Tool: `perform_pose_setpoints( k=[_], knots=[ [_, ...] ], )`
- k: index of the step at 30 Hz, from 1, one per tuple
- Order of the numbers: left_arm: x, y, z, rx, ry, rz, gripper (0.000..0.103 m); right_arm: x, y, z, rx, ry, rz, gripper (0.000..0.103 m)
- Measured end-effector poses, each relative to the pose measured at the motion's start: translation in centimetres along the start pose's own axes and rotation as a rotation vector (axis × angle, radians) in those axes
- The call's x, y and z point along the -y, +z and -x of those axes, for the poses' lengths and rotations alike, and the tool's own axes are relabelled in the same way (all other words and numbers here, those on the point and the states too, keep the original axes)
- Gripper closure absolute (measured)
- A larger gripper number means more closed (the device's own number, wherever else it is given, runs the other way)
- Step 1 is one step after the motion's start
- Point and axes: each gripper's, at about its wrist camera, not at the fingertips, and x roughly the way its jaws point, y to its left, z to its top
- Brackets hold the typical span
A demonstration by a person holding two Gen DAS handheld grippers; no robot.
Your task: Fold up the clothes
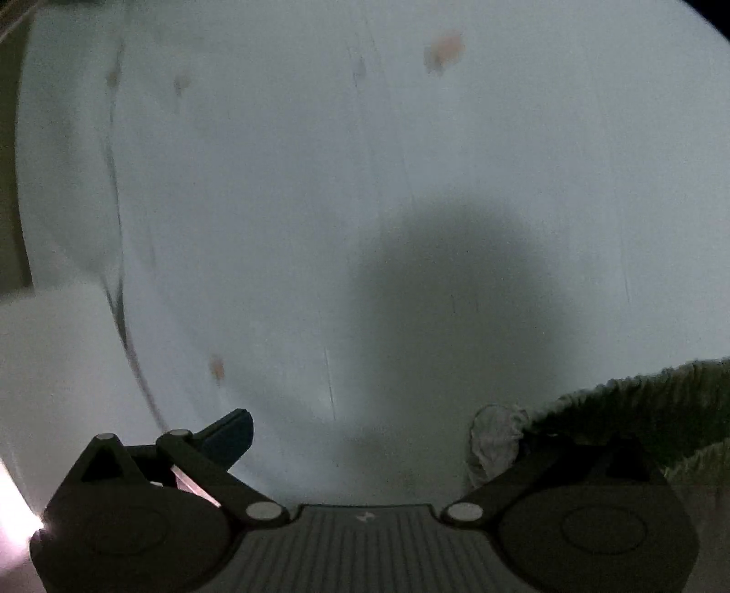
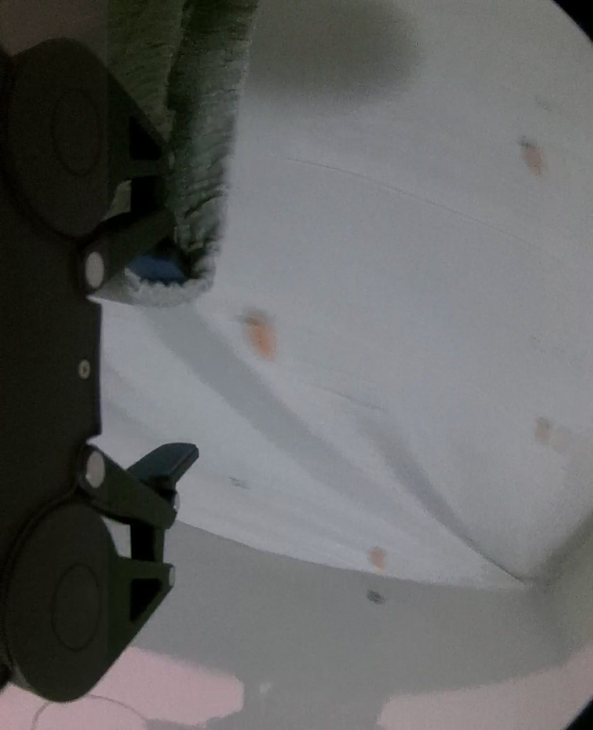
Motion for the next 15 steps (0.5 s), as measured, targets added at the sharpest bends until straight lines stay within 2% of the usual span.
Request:
perform_pose_setpoints(
  k=[3, 7, 15],
  knots=[
    [-2.8, 5.2, 0.3, 0.133, 0.045, 0.048, 0.000, 0.3, 4.7, 1.3, 0.107, -0.003, -0.044, 0.030],
    [-8.7, 12.2, 0.8, 0.274, 0.083, 0.140, 0.000, -0.4, 11.4, 4.9, 0.291, -0.008, -0.072, 0.030],
    [-20.8, 27.2, 6.5, 0.572, 0.237, 0.219, 0.000, -2.6, 21.6, 13.9, 0.631, 0.064, -0.181, 0.027]
  ],
)
